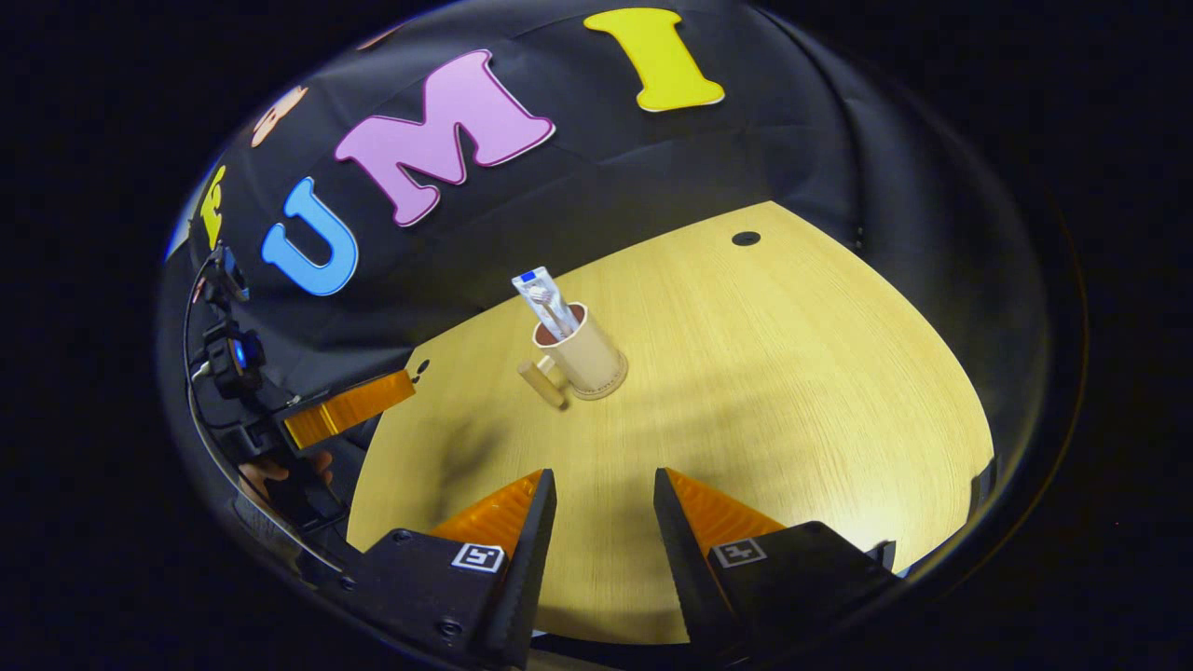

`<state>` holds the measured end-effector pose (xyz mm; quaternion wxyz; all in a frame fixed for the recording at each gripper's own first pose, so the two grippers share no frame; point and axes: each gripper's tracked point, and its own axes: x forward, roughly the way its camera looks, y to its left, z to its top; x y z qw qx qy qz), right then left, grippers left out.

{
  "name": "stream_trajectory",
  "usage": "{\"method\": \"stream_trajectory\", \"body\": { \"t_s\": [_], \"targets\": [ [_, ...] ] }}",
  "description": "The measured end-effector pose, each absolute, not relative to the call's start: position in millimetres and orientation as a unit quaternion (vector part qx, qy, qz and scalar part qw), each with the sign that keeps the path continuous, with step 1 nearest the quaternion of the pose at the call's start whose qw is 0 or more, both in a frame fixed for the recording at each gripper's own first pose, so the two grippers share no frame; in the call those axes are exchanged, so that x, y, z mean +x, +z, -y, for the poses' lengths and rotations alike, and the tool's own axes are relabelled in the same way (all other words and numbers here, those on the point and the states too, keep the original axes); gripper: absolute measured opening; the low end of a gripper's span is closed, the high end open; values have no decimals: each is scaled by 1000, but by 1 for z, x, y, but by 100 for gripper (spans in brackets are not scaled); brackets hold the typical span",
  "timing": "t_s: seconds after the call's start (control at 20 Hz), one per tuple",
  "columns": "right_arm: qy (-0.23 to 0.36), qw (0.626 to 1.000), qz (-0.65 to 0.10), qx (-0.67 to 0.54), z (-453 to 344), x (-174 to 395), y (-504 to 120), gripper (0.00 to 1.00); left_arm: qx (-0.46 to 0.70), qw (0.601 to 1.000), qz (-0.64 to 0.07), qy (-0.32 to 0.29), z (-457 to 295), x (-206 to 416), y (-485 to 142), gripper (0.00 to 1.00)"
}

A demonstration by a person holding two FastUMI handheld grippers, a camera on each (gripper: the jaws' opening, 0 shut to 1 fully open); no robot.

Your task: Put the toothbrush and toothpaste on the desktop into the cup, then pick up the cup and place it on the coaster on the desktop.

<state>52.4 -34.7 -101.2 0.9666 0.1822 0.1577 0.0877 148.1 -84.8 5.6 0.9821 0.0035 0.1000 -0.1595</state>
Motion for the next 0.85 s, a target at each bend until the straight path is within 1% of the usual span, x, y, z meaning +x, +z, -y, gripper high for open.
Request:
{"method": "stream_trajectory", "body": {
  "t_s": [0.2, 0.45, 0.65, 0.7, 0.75, 0.8, 0.85],
  "targets": [
    [102, 970, -148, 167, 11, 45, -85, 65, -20, 987, -95, -128, 55, 117, 0, 91],
    [123, 973, -132, 146, -18, 35, -67, 65, -46, 989, -95, -107, 28, 84, -10, 91],
    [132, 975, -126, 128, -34, 30, -60, 65, -42, 990, -91, -98, 17, 69, -16, 91],
    [135, 975, -125, 126, -38, 29, -58, 66, -44, 990, -92, -99, 16, 65, -17, 91],
    [138, 975, -124, 124, -41, 28, -56, 71, -47, 990, -92, -99, 15, 62, -18, 87],
    [139, 975, -122, 122, -43, 28, -55, 75, -48, 989, -94, -99, 14, 60, -19, 91],
    [139, 976, -120, 120, -44, 28, -53, 77, -50, 989, -95, -98, 12, 60, -24, 91]
  ]
}}
